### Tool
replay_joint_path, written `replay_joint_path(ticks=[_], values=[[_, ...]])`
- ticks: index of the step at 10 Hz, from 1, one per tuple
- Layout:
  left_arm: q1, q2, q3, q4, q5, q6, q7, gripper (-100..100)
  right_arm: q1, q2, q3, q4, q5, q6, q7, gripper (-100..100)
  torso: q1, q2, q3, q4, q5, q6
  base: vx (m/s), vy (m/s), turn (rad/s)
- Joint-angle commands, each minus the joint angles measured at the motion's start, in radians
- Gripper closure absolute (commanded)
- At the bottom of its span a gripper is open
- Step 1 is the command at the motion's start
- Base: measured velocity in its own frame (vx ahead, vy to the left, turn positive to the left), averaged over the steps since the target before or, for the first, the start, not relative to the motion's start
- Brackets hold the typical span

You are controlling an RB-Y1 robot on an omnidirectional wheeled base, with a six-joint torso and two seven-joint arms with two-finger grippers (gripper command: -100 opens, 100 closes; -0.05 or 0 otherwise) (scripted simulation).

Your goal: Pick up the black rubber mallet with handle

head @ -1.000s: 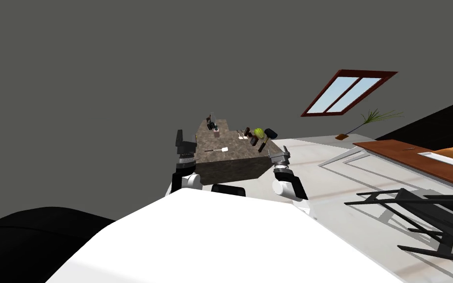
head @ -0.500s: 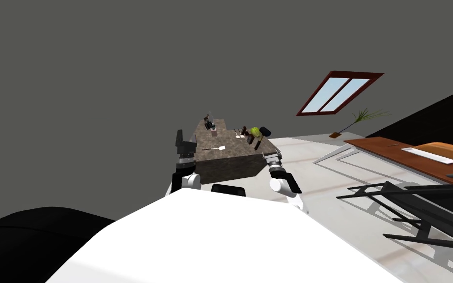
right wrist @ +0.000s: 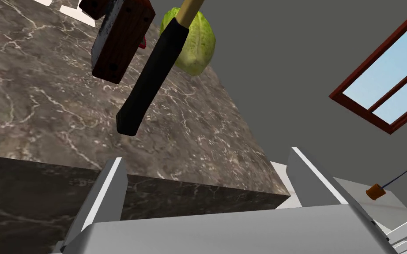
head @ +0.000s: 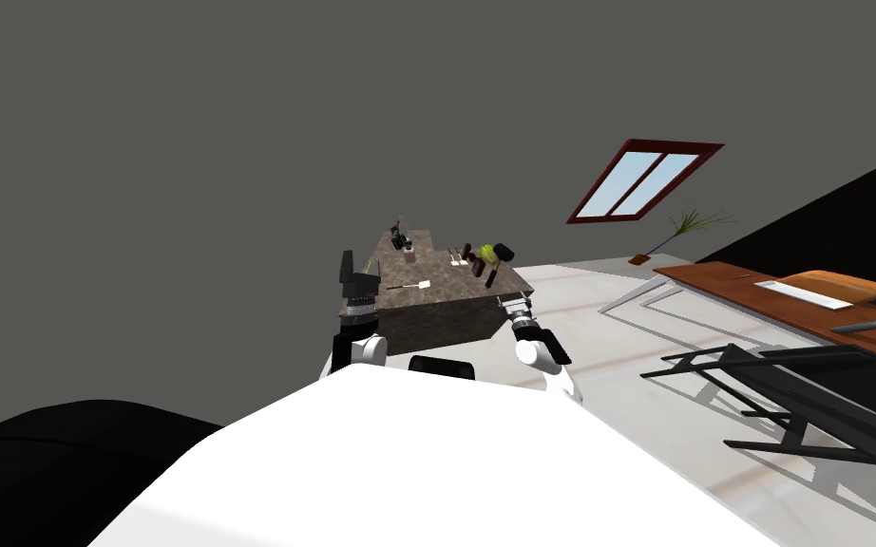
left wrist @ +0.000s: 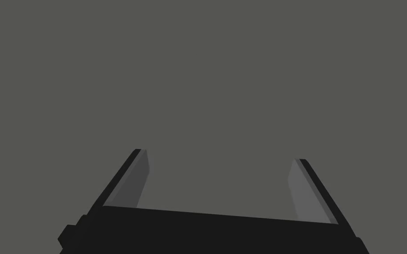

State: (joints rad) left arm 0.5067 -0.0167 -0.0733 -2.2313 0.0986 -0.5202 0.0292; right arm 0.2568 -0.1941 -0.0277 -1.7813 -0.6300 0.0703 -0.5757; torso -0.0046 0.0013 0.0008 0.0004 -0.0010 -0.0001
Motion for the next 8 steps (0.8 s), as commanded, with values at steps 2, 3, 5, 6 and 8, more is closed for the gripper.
replay_joint_path(ticks=[2,3,5,6,8], values=[[0.0,0.0,0.0,0.0,0.0,0.0,0.0,0,-0.015,0.013,0.015,0.005,-0.035,0.05,-0.033,-100,0.001,0.0,0.0,0.0,0.0,0.0,-0.012,-0.066,-0.015],[0.0,0.0,0.0,0.0,0.0,0.0,0.0,0,-0.027,0.018,0.028,0.014,-0.056,0.069,-0.051,-100,0.0,-0.001,0.0,0.0,0.0,0.0,-0.01,-0.099,-0.031],[0.0,0.0,0.0,0.0,0.0,0.0,0.0,0,-0.05,0.031,0.056,0.026,-0.093,0.103,-0.083,-100,-0.002,-0.002,-0.001,0.0,0.0,0.0,0.015,-0.116,-0.025],[0.0,0.0,0.0,0.0,0.0,0.0,0.0,0,-0.061,0.041,0.07,0.03,-0.109,0.117,-0.097,-100,-0.002,-0.003,-0.001,0.0,-0.001,0.0,0.026,-0.138,-0.024],[0.0,0.0,0.0,0.0,0.0,0.0,0.0,0,-0.082,0.064,0.098,0.032,-0.134,0.138,-0.118,-100,-0.004,-0.003,-0.002,-0.001,-0.001,0.0,0.029,-0.141,-0.007]])
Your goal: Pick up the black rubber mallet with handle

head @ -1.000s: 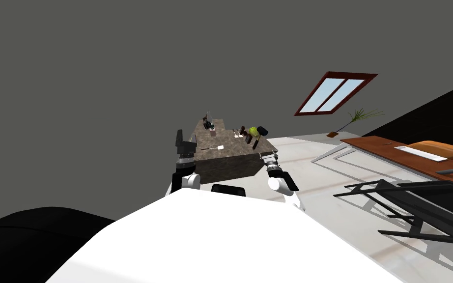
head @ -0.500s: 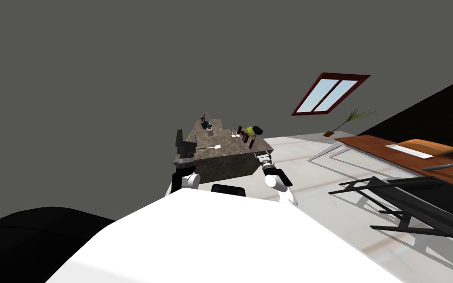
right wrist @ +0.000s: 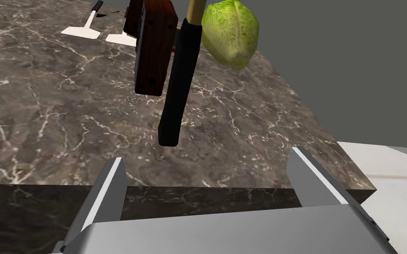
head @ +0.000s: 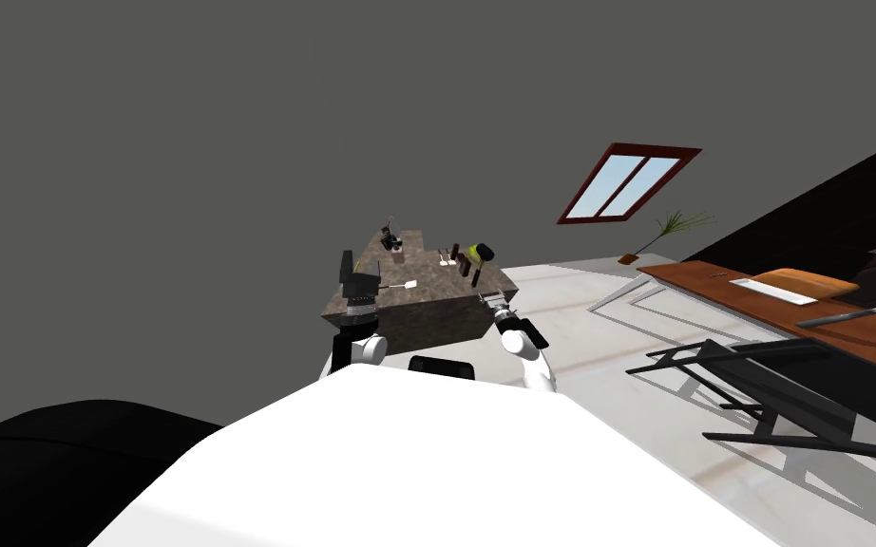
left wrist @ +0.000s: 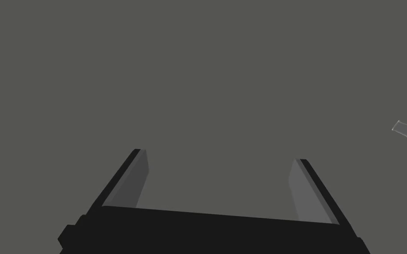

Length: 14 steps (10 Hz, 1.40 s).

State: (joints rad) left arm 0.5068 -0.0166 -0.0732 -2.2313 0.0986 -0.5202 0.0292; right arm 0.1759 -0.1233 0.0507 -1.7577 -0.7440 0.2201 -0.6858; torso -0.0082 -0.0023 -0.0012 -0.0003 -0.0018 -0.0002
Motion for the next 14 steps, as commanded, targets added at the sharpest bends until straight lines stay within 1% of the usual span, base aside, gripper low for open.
replay_joint_path(ticks=[1,4,5,7,8,9,10,11,12,13,14], values=[[0.0,0.0,0.0,0.0,0.0,0.0,0.0,0,-0.011,0.009,0.033,0.008,-0.029,-0.003,-0.017,-100,0.0,0.0,0.0,0.0,0.0,0.0,0.057,-0.106,-0.003],[0.0,0.0,0.0,0.0,0.0,0.0,0.0,0,-0.038,0.067,0.067,0.002,-0.047,0.01,-0.032,-100,0.002,-0.003,-0.002,-0.001,0.0,0.0,0.084,-0.107,0.005],[0.0,0.0,0.0,0.0,0.0,0.0,0.0,0,-0.055,0.114,0.083,-0.005,-0.052,0.012,-0.036,-100,0.002,-0.004,-0.002,-0.001,0.001,0.0,0.178,-0.109,0.02],[0.0,0.0,0.0,0.0,0.0,0.0,0.0,0,-0.068,0.159,0.091,-0.011,-0.053,0.011,-0.036,-100,0.002,-0.012,-0.007,-0.002,0.001,0.0,0.215,-0.093,0.031],[0.0,0.0,0.0,0.0,0.0,0.0,0.0,0,-0.071,0.17,0.092,-0.012,-0.053,0.01,-0.036,-100,0.004,-0.011,-0.007,-0.003,0.001,0.0,0.139,-0.035,0.01],[0.0,0.0,0.0,0.0,0.0,0.0,0.0,0,-0.073,0.158,0.092,-0.004,-0.056,0.006,-0.036,-100,0.007,-0.008,-0.005,-0.002,0.001,0.0,0.054,-0.008,0.004],[0.0,0.0,0.0,0.0,0.0,0.0,0.0,0,-0.074,0.16,0.092,-0.004,-0.056,0.005,-0.036,0,0.008,-0.003,-0.002,-0.001,0.002,0.0,0.012,-0.003,0.0],[0.0,0.0,0.0,0.0,0.0,0.0,0.0,0,-0.124,0.161,0.061,0.046,-0.058,-0.04,-0.034,-100,0.009,0.0,0.0,0.0,0.002,0.0,-0.046,-0.045,0.245],[0.0,0.0,0.0,0.0,0.0,0.0,0.0,0,-0.156,0.161,0.061,0.081,-0.058,-0.04,-0.034,-100,0.007,0.004,0.002,0.001,0.002,-0.001,-0.085,-0.079,0.114],[0.0,0.0,0.0,0.0,0.0,0.0,0.0,0,-0.156,0.161,0.061,0.101,-0.058,-0.04,-0.034,-100,0.005,0.007,0.004,0.001,0.001,0.0,-0.05,-0.047,-0.029],[0.0,0.0,0.0,0.0,0.0,0.0,0.0,0,-0.204,0.162,0.03,0.137,-0.06,-0.086,-0.032,-100,0.006,0.006,0.003,0.001,0.001,0.0,-0.076,-0.071,0.169]])
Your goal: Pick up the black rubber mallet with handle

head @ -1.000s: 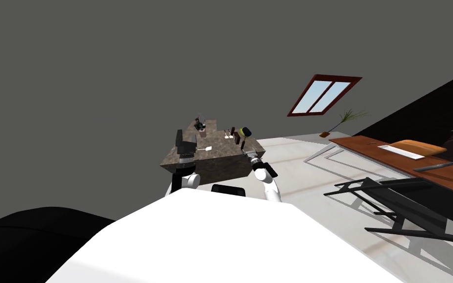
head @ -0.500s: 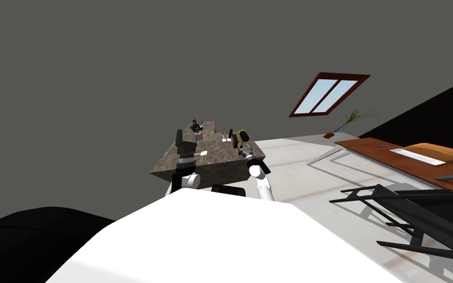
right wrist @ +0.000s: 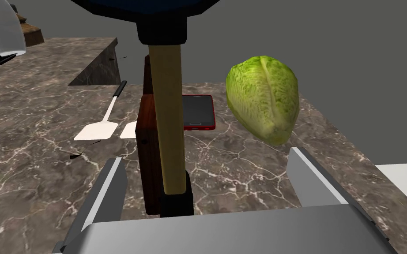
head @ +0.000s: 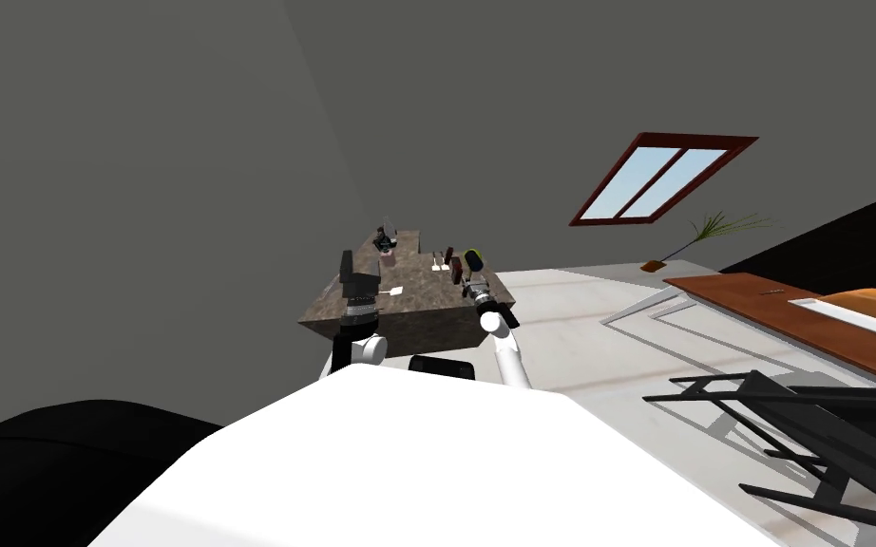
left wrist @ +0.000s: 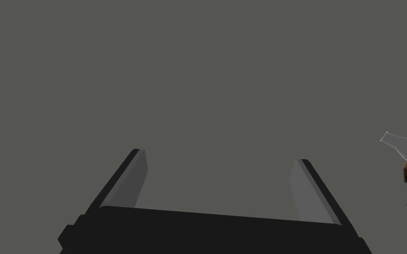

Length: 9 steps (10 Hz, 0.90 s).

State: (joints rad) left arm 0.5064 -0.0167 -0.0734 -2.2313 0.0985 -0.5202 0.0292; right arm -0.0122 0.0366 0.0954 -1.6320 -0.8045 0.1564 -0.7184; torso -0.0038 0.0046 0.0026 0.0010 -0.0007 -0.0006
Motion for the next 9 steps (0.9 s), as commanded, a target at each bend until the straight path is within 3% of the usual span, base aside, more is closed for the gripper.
replay_joint_path(ticks=[1,2,3,4,6,7,9], values=[[0.0,0.0,0.0,0.0,0.0,0.0,0.0,0,-0.049,0.002,-0.015,0.05,0.001,-0.023,0.001,-100,0.0,0.0,0.0,0.0,0.0,0.0,-0.074,-0.07,0.138],[0.0,0.0,0.0,0.0,0.0,0.0,0.0,0,-0.049,0.002,-0.015,0.079,0.001,-0.023,0.001,-100,0.0,0.0,0.0,0.0,0.0,0.0,-0.034,-0.027,0.011],[0.0,0.0,0.0,0.0,0.0,0.0,0.0,0,-0.092,0.003,-0.046,0.108,-0.002,-0.069,0.003,-100,0.002,-0.002,-0.001,0.0,0.0,0.001,-0.08,-0.049,0.184],[0.0,0.0,0.0,0.0,0.0,0.0,0.0,0,-0.123,0.003,-0.046,0.134,-0.002,-0.069,0.003,-100,0.002,0.0,0.0,0.0,0.0,0.0,-0.078,-0.06,0.133],[0.0,0.0,0.0,0.0,0.0,0.0,0.0,0,-0.131,0.003,-0.046,0.184,-0.002,-0.069,0.003,-100,0.002,-0.002,-0.001,0.0,0.0,0.001,-0.018,-0.017,-0.012],[0.0,0.0,0.0,0.0,0.0,0.0,0.0,0,-0.18,0.004,-0.078,0.212,-0.004,-0.11,0.005,-100,0.004,-0.004,-0.002,-0.001,0.001,0.001,-0.066,-0.038,0.217],[0.0,0.0,0.0,0.0,0.0,0.0,0.0,0,-0.213,0.004,-0.078,0.264,-0.004,-0.114,0.005,-100,0.001,-0.001,0.0,0.0,0.0,0.001,-0.056,-0.046,0.059]])
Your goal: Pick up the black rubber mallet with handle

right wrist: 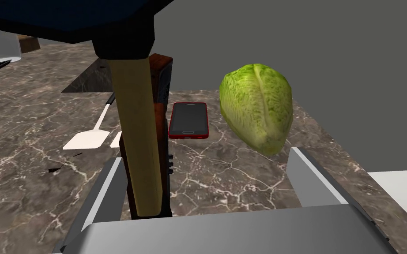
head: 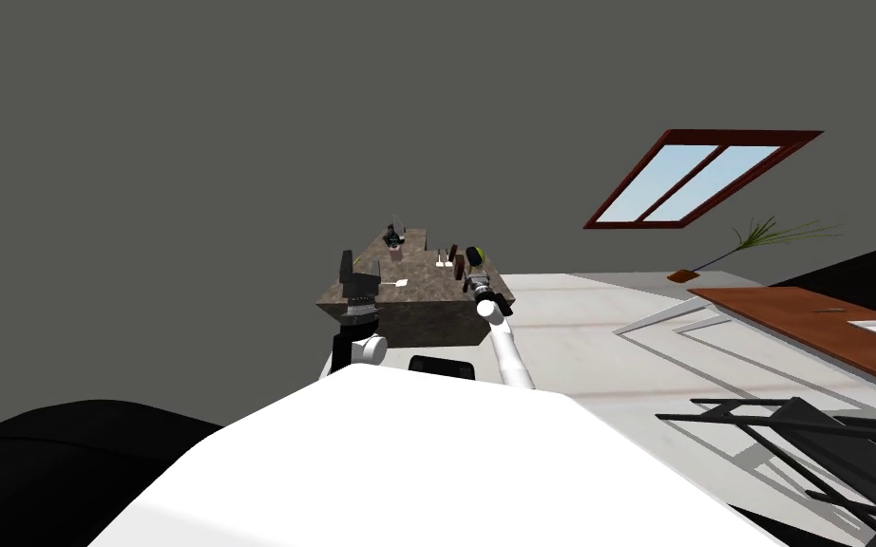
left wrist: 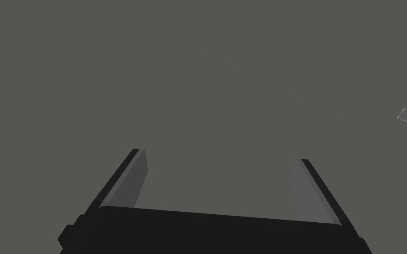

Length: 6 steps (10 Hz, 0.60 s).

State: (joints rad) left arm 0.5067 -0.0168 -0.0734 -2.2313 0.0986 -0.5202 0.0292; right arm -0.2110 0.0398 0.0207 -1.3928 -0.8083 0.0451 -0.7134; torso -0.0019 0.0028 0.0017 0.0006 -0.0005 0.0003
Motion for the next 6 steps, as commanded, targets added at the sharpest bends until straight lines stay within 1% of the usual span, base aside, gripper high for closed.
replay_joint_path(ticks=[1,2,3,4,5,6], values=[[0.0,0.0,0.0,0.0,0.0,0.0,0.0,0,-0.014,0.001,-0.003,0.05,0.0,-0.003,0.0,-100,0.0,0.0,0.0,0.0,0.0,0.0,-0.01,-0.011,-0.022],[0.0,0.0,0.0,0.0,0.0,0.0,0.0,0,-0.058,0.002,-0.034,0.077,-0.002,-0.049,0.002,-100,0.001,-0.002,-0.001,0.0,0.0,0.0,-0.063,-0.043,0.2],[0.0,0.0,0.0,0.0,0.0,0.0,0.0,0,-0.088,0.002,-0.034,0.117,-0.002,-0.049,0.002,-100,0.0,0.0,0.0,0.0,0.0,-0.001,-0.075,-0.055,0.129],[0.0,0.0,0.0,0.0,0.0,0.0,0.0,0,-0.096,0.002,-0.034,0.145,-0.002,-0.049,0.002,-100,-0.001,0.001,0.001,0.0,0.0,0.0,-0.041,-0.033,-0.001],[0.0,0.0,0.0,0.0,0.0,0.0,0.0,0,-0.137,0.003,-0.066,0.179,-0.004,-0.095,0.004,-100,0.0,0.0,0.0,0.0,0.0,0.0,-0.086,-0.056,0.174],[0.0,0.0,0.0,0.0,0.0,0.0,0.0,0,-0.17,0.003,-0.066,0.213,-0.004,-0.095,0.004,-100,-0.001,0.001,0.001,0.0,0.0,-0.001,-0.083,-0.059,0.129]])
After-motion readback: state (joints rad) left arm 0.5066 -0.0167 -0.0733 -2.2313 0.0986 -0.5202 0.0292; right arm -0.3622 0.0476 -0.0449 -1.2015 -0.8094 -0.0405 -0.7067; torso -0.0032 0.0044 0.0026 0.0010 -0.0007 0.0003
